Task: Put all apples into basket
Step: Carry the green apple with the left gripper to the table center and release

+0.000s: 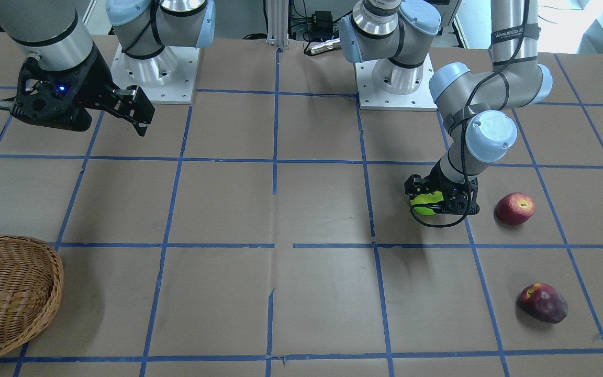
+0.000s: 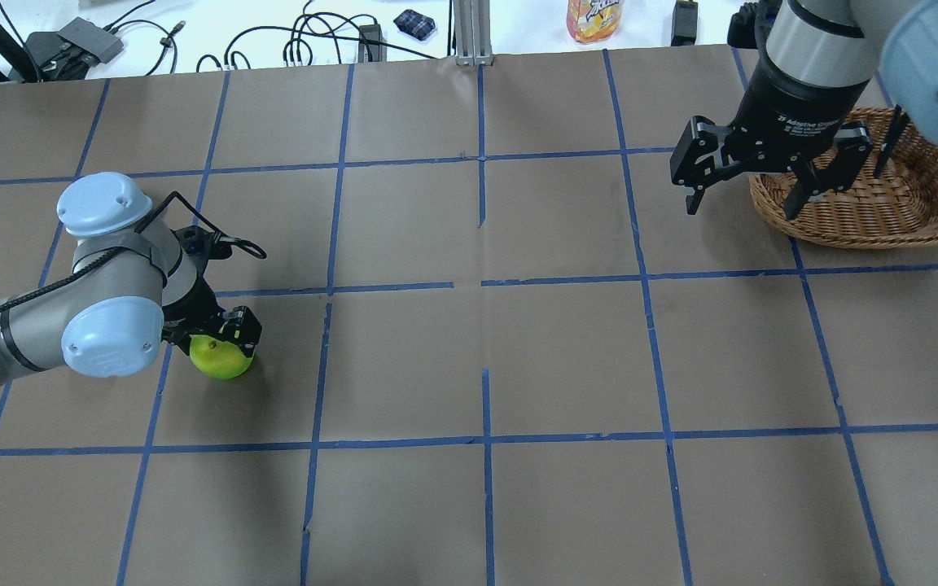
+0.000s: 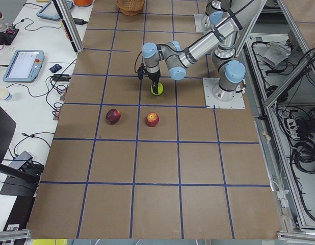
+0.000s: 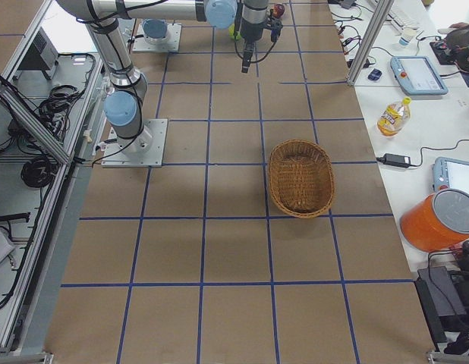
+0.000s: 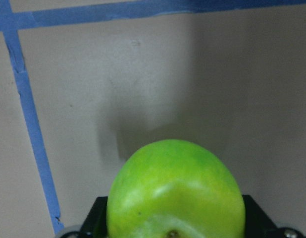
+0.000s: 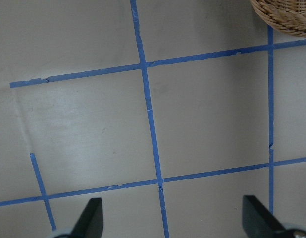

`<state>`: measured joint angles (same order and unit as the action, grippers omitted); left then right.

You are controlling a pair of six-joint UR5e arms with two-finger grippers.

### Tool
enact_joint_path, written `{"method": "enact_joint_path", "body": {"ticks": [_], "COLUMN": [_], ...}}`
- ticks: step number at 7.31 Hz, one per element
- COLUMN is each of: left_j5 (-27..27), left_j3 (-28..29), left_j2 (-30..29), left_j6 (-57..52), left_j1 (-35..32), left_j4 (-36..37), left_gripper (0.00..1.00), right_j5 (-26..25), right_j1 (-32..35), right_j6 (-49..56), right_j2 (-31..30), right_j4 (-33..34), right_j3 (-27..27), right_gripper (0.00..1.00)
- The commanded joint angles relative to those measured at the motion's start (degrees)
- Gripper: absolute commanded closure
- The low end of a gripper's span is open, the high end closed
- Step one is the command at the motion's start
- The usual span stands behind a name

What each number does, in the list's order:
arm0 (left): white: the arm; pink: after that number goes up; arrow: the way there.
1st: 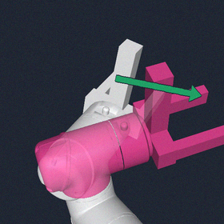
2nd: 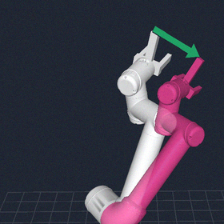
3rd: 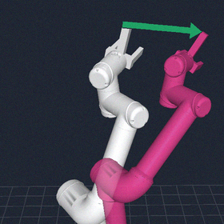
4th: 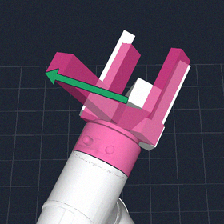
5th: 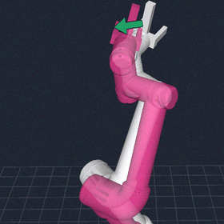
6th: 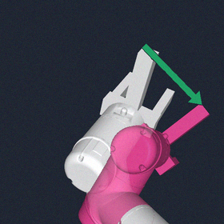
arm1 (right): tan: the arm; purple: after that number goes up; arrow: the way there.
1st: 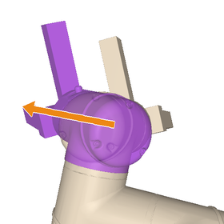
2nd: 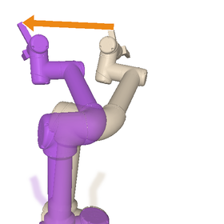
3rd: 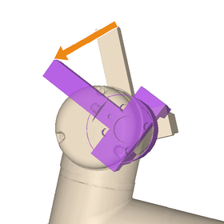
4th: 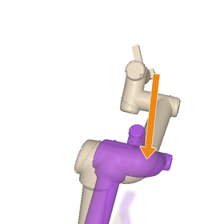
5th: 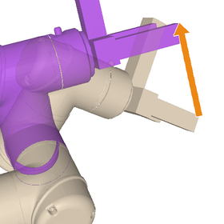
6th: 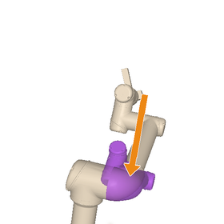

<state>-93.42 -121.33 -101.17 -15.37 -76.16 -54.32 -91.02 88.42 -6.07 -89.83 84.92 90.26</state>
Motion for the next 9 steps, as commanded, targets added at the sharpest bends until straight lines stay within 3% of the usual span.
{"method": "enact_joint_path", "body": {"ticks": [1, 6, 7, 9], "left_j5": [4.12, 7.02, 7.02, 6.85], "left_j3": [6.68, 25.31, 29.09, 30.54], "left_j2": [-1.13, -16.3, -19.3, -20.21], "left_j6": [12.65, 55.11, 61.01, 61.69], "left_j1": [-6.59, -30.33, -33.84, -35.9], "left_j4": [-1.56, -1.93, -1.75, -2.37], "left_gripper": [0.42, 0.43, 0.43, 0.41], "right_j5": [-0.04, -2.68, -2.59, -2.41], "right_j1": [0.0, 0.0, 0.0, 0.0], "right_j6": [0.0, 0.09, 0.18, 0.18], "right_j2": [0.0, -0.35, -0.26, -0.18], "right_j4": [-0.1, -0.1, 0.07, 0.16], "right_j3": [0.0, 1.06, 1.23, 1.32], "right_gripper": [0.0, 0.0, 0.0, 0.0]}}
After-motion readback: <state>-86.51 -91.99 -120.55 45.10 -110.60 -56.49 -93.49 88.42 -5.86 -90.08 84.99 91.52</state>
